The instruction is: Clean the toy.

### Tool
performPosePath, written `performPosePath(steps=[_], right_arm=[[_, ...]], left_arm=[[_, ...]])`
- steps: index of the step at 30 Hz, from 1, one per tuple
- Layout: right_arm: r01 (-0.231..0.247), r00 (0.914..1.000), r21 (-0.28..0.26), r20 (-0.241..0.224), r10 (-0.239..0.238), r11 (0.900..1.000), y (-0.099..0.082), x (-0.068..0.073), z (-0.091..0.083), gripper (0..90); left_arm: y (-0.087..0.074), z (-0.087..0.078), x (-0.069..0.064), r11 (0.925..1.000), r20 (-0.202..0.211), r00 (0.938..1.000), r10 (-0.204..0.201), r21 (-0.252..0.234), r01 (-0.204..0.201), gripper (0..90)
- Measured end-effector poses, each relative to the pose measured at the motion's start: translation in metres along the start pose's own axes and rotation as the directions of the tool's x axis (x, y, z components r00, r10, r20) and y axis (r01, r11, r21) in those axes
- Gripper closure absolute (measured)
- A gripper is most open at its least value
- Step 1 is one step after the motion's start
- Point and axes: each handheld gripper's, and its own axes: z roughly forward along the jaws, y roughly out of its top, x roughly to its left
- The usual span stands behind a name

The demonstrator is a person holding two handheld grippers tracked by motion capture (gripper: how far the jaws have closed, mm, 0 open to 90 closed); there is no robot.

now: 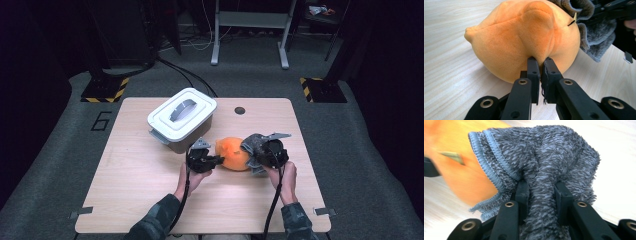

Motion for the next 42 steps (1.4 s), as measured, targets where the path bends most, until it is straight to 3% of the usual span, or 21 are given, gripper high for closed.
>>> performPosePath(steps=[6,21,25,27,30,33,38,42], right_arm=[[-0.037,0.9993,0.043,0.012,0.037,0.9984,-0.008,-0.013,0.01,69.5],[-0.093,0.9957,0.141,0.006,0.093,0.9857,-0.018,-0.022,0.04,69.5],[-0.083,0.9959,0.118,0.044,0.079,0.9895,-0.014,-0.021,0.026,69.6],[-0.059,0.9967,0.064,0.059,0.055,0.9962,-0.009,-0.02,0.012,69.7],[-0.035,0.9979,-0.006,0.055,0.035,0.9994,0.002,-0.008,-0.009,69.7],[0.007,1.0,-0.058,0.007,-0.006,0.9983,0.014,0.005,-0.022,69.7],[0.044,0.9984,-0.012,-0.034,-0.044,0.999,0.021,0.018,-0.007,69.7],[0.023,0.9985,-0.005,-0.049,-0.023,0.9997,0.019,0.015,0.004,69.8]], left_arm=[[0.0,0.0,0.001,1.0,0.002,1.0,0.001,0.003,-0.001,85.2],[-0.001,0.0,0.003,0.9999,0.004,0.9999,-0.011,-0.001,0.011,85.1],[-0.001,-0.001,0.004,0.9998,0.002,0.9999,-0.017,0.003,0.017,85.0],[-0.001,-0.001,0.004,0.9999,-0.004,0.9999,-0.016,-0.002,0.016,84.9],[-0.001,-0.001,0.004,0.9999,-0.002,0.9999,-0.012,-0.004,0.012,84.9],[-0.001,-0.001,0.004,0.9999,-0.003,0.9999,-0.014,0.0,0.014,84.8],[-0.002,-0.001,0.006,0.9999,-0.009,0.9999,-0.012,0.0,0.012,84.4],[-0.003,-0.001,0.006,0.9999,-0.014,0.9999,0.002,-0.012,-0.002,81.6]])
